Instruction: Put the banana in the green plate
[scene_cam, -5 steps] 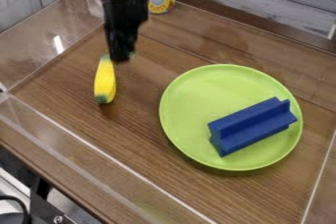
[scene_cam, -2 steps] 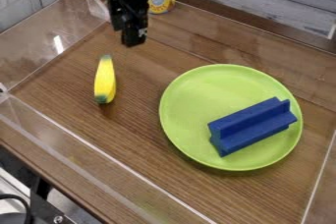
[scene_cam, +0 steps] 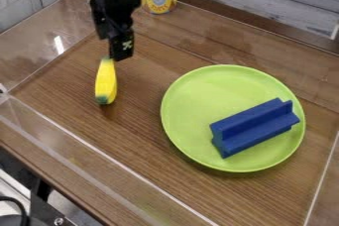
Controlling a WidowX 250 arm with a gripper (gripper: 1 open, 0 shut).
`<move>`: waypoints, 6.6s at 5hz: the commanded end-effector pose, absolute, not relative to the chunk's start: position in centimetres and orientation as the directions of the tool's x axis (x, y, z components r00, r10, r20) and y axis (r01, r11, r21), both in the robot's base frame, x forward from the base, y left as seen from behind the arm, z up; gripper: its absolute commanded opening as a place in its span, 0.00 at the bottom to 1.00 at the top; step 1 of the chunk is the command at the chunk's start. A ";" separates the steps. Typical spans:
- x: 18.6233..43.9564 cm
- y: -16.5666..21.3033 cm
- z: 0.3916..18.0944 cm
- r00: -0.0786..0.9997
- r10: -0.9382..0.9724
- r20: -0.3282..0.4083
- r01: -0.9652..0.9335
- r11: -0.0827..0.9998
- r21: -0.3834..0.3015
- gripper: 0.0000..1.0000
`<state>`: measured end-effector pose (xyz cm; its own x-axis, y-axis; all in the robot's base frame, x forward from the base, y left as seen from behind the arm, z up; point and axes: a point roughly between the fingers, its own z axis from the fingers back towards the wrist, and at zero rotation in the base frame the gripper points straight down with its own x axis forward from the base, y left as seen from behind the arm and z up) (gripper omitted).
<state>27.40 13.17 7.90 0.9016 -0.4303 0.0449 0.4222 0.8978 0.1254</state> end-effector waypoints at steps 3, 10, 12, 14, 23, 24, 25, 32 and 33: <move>27.4 14.3 6.2 0.909 -0.407 0.085 0.395 0.909 0.131 1.00; 28.0 12.8 10.1 0.945 -0.322 0.062 0.311 0.939 0.145 0.00; 28.3 8.3 14.3 0.969 -0.231 0.093 0.215 0.964 0.155 0.00; 27.3 3.4 15.3 0.978 -0.162 0.129 0.145 0.980 0.133 0.00; 26.3 -2.3 9.4 0.979 -0.058 0.196 0.041 0.995 0.091 0.00; 26.7 -1.8 8.8 0.977 -0.045 0.207 0.030 0.997 0.074 0.00; 27.1 -1.3 8.4 0.976 -0.029 0.216 0.016 0.998 0.061 1.00; 27.2 -1.0 4.8 0.983 -0.011 0.183 0.003 0.999 0.047 1.00; 27.5 -1.0 4.8 0.984 -0.018 0.178 0.010 0.999 0.044 1.00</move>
<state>26.61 -1.21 3.83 0.9898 -0.0257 0.1401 0.0196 0.9988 0.0449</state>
